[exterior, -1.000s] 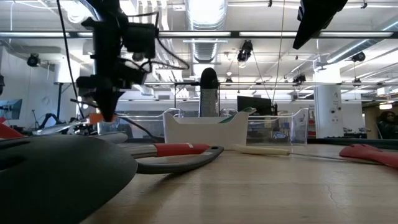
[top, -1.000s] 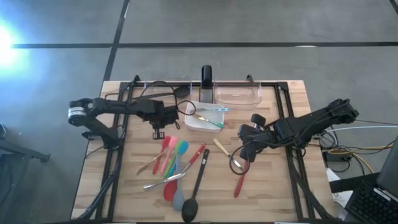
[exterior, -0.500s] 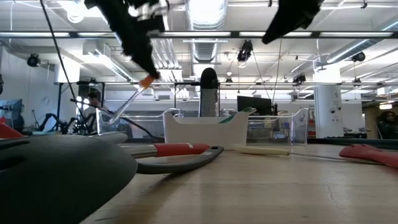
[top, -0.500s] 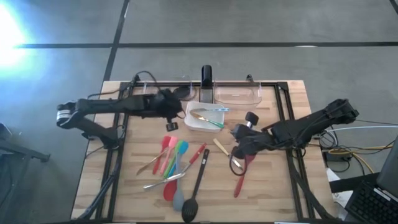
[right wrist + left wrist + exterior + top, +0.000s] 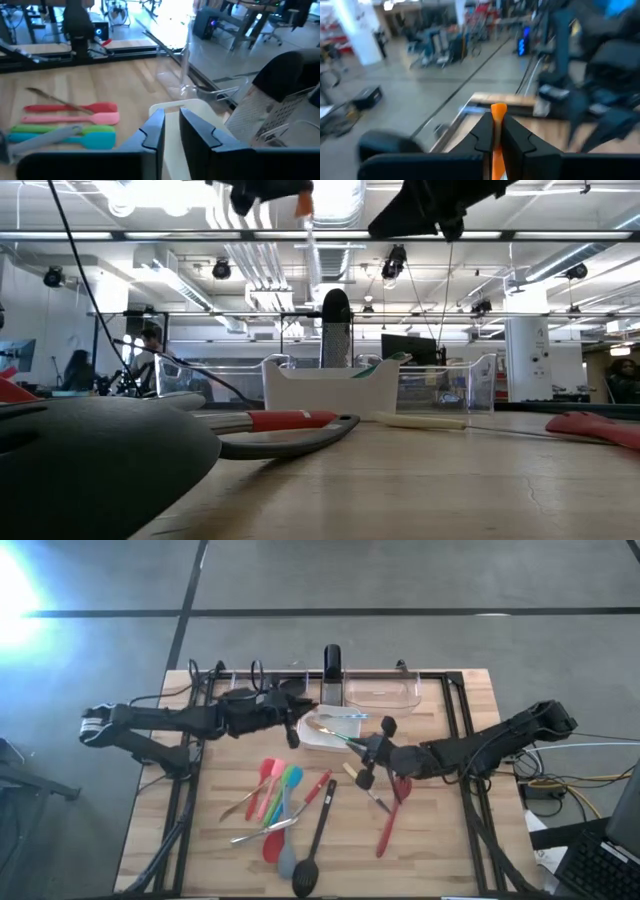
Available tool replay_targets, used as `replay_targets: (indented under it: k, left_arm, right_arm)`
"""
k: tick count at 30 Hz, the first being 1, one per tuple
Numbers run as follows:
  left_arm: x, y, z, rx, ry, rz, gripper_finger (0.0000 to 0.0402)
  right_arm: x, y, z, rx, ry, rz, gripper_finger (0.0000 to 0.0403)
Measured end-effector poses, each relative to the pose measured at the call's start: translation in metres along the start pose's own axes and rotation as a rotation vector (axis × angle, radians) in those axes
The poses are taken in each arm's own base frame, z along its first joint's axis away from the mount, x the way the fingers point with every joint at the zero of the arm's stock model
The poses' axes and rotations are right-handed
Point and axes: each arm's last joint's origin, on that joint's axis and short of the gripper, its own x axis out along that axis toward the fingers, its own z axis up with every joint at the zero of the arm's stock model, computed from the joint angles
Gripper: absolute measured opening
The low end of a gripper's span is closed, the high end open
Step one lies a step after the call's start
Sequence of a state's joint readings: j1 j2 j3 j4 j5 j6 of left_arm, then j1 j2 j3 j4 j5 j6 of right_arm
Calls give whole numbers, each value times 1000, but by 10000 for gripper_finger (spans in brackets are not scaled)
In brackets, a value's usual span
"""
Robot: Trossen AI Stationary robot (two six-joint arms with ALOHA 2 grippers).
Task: Pick & Place Kitchen Items
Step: Put the orange spatula into the right transparent bin
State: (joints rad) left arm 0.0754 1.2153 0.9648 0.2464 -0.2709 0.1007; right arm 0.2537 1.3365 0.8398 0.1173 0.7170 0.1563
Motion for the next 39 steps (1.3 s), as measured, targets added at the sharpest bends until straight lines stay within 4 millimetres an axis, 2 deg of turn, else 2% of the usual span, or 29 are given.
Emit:
replay_targets:
  k: [9,20,26,31,37,39]
  left_arm:
    - [24,-22,-1,-8,-52,-62,18]
    - [48,-32,7,-10,-71,-147,18]
    - [54,-35,13,1,-88,-164,18]
    - [55,-35,11,10,-68,-166,18]
    - [55,-35,10,21,-54,-166,18]
    - [55,-35,10,21,-53,-166,32]
  right_arm:
    - [9,-12,7,39,-27,-35,123]
    - [13,-16,11,65,-49,-23,145]
    - [13,-17,11,65,-48,-25,114]
    - [13,-17,10,52,-42,-26,25]
    - [14,-17,9,42,-36,-24,12]
    - [14,-17,9,41,-35,-24,11]
